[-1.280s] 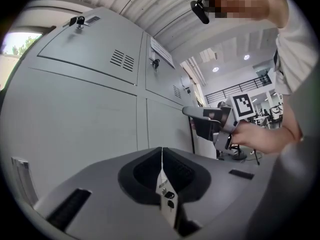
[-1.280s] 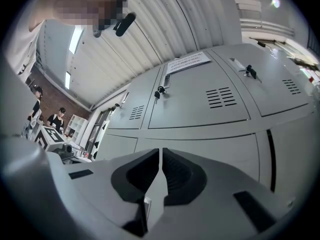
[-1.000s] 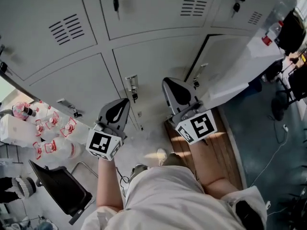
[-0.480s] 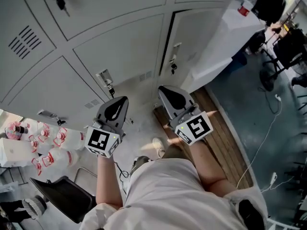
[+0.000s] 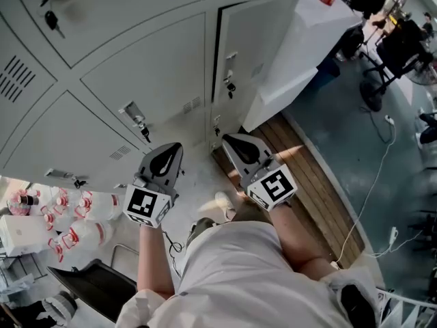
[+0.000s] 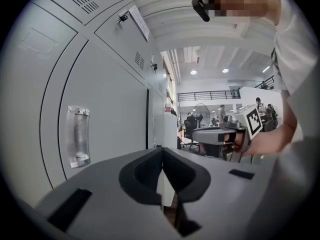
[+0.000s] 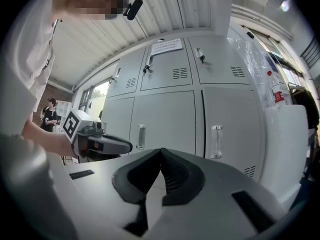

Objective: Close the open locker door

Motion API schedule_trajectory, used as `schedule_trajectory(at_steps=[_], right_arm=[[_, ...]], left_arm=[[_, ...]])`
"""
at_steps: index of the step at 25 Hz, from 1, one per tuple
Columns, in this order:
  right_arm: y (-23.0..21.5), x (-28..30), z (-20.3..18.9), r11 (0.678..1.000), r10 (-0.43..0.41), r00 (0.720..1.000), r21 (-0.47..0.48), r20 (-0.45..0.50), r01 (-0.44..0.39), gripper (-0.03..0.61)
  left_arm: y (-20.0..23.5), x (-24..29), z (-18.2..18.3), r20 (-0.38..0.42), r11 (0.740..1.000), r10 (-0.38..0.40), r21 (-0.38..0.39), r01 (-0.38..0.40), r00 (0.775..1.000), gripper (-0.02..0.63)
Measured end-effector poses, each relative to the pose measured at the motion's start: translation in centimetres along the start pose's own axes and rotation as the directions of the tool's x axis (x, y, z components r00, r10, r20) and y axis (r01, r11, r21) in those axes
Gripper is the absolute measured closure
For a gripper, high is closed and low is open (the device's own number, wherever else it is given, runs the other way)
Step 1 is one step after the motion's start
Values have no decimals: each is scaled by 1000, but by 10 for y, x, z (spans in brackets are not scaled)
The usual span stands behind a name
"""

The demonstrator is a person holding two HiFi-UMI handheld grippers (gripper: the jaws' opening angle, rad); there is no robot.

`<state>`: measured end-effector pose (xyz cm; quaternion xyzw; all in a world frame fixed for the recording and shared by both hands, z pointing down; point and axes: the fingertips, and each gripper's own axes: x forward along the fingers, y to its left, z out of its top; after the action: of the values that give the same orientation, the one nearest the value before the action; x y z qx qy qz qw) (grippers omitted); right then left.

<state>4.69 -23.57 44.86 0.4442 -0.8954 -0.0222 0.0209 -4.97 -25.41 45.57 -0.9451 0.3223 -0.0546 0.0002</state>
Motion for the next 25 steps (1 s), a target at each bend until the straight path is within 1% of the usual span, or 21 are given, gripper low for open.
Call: schedule_trajectory(at_steps=[4,8,15,25], right_arm=[[7,-2,-9,1000,4,1000,-22,-27,-5,568],[7,1,-10,999,17,1000,-38,-19,-18,568],[3,8,-9,1000,22,1000,-6,-19,-22,568],[0,16,-1,999,30,1000,-31,-2,-30,568]], left_arm=[[0,0,-6,-11,1000,-4,-5,4,1000,609],[2,-2,-12,-22,1000,2,-9,-2,1000,609],[9,0,-11,-24,1000,13,0,-13,1000,609],[8,7,-9,-36,1000,7,10,-6,999,609]])
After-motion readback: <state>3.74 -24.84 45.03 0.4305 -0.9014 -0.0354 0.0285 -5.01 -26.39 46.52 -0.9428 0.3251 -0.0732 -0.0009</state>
